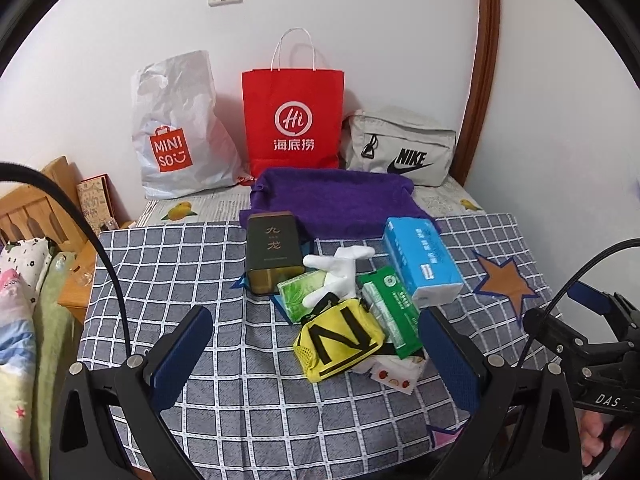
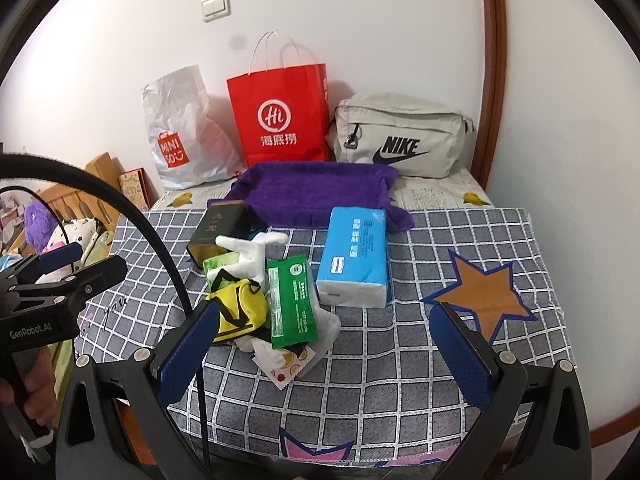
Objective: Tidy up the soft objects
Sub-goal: 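Reach the right tool to the green wet-wipe packet and grasp it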
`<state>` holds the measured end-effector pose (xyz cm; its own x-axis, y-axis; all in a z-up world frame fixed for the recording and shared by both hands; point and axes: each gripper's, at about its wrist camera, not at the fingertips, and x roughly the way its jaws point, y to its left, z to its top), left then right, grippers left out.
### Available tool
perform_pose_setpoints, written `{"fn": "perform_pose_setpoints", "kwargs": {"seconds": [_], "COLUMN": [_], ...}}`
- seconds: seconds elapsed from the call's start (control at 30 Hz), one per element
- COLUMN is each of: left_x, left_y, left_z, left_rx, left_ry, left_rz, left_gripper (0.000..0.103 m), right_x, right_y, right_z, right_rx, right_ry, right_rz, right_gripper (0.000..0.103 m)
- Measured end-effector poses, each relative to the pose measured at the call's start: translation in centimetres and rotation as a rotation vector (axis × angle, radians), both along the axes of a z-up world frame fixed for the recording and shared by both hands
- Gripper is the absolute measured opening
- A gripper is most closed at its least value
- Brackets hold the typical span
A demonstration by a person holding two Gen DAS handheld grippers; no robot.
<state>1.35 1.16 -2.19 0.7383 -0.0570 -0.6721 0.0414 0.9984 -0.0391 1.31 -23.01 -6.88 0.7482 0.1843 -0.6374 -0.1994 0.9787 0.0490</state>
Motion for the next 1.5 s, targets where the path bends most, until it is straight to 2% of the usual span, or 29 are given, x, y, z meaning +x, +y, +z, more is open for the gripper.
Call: {"fn": "perform_pose_setpoints", "kwargs": {"seconds": [0.47, 0.67, 0.87, 1.13, 1.17, 1.27, 1.37, 1.5], "left_x": [3.4, 4.2, 4.8, 5.9, 5.9, 6.1, 6.1, 6.2], "left_y": [2.8, 4.4, 6.2, 7.1, 7.1, 7.0, 6.8, 6.3], "left_z": [-6.1, -7.5, -8.7, -10.5, -10.7, -11.1, -11.4, -11.7], "left_rx": [-0.03, -0.023, -0.035, -0.041, -0.041, -0.039, -0.034, -0.024], "left_ry": [0.154, 0.184, 0.212, 0.248, 0.252, 0.263, 0.268, 0.273], "left_rz": [0.07, 0.113, 0.151, 0.167, 0.165, 0.163, 0.155, 0.135], "left_gripper": [0.103, 0.103, 0.103, 0.103, 0.103, 0.103, 0.103, 0.103], "right_x": [3.6, 6.0, 8.8, 11.0, 11.1, 11.1, 10.7, 9.7], "right_y": [1.9, 4.4, 5.9, 6.4, 6.6, 7.1, 7.0, 5.6], "right_z": [-6.9, -9.2, -11.9, -13.7, -13.7, -13.9, -13.8, -13.0], "right_rx": [-0.046, -0.102, -0.145, -0.158, -0.16, -0.167, -0.179, -0.137], "right_ry": [0.092, 0.085, 0.125, 0.173, 0.169, 0.164, 0.146, 0.157], "right_rz": [0.079, 0.163, 0.198, 0.203, 0.205, 0.236, 0.238, 0.241], "right_gripper": [0.102, 0.098, 0.083, 0.082, 0.08, 0.057, 0.052, 0.048]}}
